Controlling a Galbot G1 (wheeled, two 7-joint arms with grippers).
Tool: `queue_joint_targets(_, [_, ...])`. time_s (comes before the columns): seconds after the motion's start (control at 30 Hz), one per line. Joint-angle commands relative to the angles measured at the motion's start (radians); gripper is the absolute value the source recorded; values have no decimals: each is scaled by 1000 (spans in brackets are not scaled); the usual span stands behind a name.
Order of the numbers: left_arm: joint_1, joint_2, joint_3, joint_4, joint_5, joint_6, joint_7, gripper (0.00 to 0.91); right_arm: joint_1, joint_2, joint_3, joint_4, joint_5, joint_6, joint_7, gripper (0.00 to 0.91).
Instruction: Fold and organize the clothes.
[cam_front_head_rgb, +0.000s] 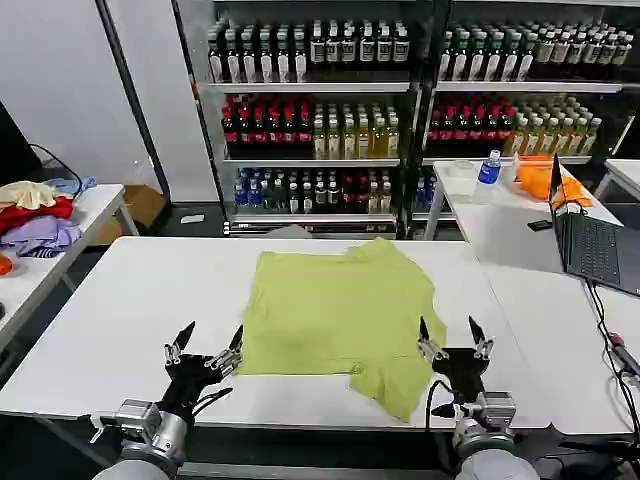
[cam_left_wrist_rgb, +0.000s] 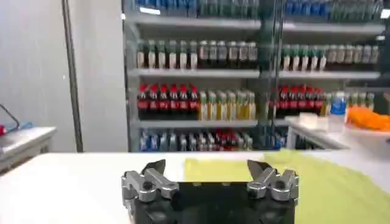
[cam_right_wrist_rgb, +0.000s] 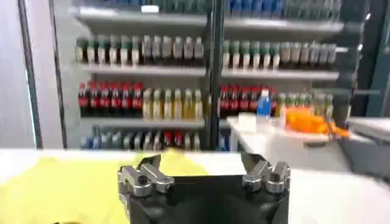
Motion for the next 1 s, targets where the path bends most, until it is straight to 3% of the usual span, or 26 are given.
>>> queue_joint_targets(0.03, [-51, 52, 38, 79, -34, 178, -22, 907, -7, 4, -48, -11, 4, -109, 4, 907])
queue_joint_targets(0.33, [-111, 54, 107, 186, -39, 185, -29, 907, -40, 20, -116, -42, -28, -109, 13, 907])
queue_joint_targets(0.77, [-204, 44, 170, 311, -38, 184, -28, 907, -75, 36, -131, -68, -34, -109, 18, 907])
queue_joint_targets(0.8, [-209, 43, 174, 319, -36, 184, -29, 826, -74, 39, -132, -70, -35, -109, 19, 907])
queue_joint_targets(0.83, [-211, 42, 176, 325, -33, 184, -31, 584, -74, 43, -132, -72, -36, -109, 21, 907])
queue_joint_targets(0.87, [-212, 43, 177, 328, -31, 185, -33, 413, -75, 46, -130, -73, -36, -109, 25, 907])
queue_joint_targets(0.9, [-211, 43, 179, 331, -27, 185, -35, 60, -77, 51, -125, -75, -36, -109, 28, 907])
queue_joint_targets(1.0, [-205, 45, 178, 333, -27, 185, -33, 20, -84, 60, -114, -74, -31, -109, 32, 887])
